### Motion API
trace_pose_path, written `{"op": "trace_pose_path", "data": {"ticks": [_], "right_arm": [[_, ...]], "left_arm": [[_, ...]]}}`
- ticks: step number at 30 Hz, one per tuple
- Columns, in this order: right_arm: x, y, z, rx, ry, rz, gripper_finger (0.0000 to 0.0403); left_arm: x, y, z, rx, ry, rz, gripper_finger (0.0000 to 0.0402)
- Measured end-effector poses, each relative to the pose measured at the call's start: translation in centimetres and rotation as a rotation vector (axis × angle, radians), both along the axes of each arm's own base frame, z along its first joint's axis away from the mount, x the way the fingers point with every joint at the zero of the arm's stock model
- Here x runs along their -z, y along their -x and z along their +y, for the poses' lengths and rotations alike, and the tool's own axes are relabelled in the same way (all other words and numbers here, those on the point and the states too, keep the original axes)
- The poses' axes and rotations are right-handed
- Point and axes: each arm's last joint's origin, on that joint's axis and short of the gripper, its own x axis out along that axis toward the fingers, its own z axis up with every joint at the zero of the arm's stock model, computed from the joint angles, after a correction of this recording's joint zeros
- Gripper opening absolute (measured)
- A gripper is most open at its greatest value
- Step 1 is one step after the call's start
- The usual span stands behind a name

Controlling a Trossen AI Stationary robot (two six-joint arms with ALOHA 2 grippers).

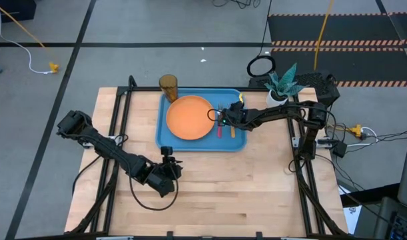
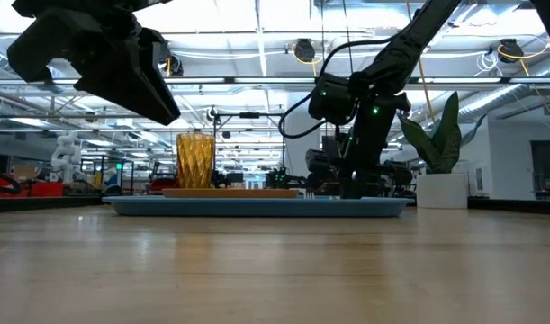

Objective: Pick and place plate/cup/fork/spoon on tray
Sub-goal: Put the yellow spoon on the right side of the pink fork, then return to Home Position

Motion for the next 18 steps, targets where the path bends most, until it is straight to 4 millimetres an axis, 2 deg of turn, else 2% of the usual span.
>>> {"op": "trace_pose_path", "data": {"ticks": [10, 14, 18], "right_arm": [[-0.2, 0.0, -0.2, 0.007, 0.065, 0.016, 0.009], [-2.1, 0.3, -0.3, -0.049, 0.105, 0.004, 0.011], [-5.1, 0.8, -0.2, -0.172, 0.179, 0.009, 0.0121]], "left_arm": [[-0.3, -0.7, 0.2, 0.027, 0.008, -0.034, 0.0127], [-0.3, -0.9, 1.0, 0.028, -0.028, -0.008, 0.0127], [-1.7, -0.8, 2.4, -0.011, -0.01, -0.048, 0.0127]]}}
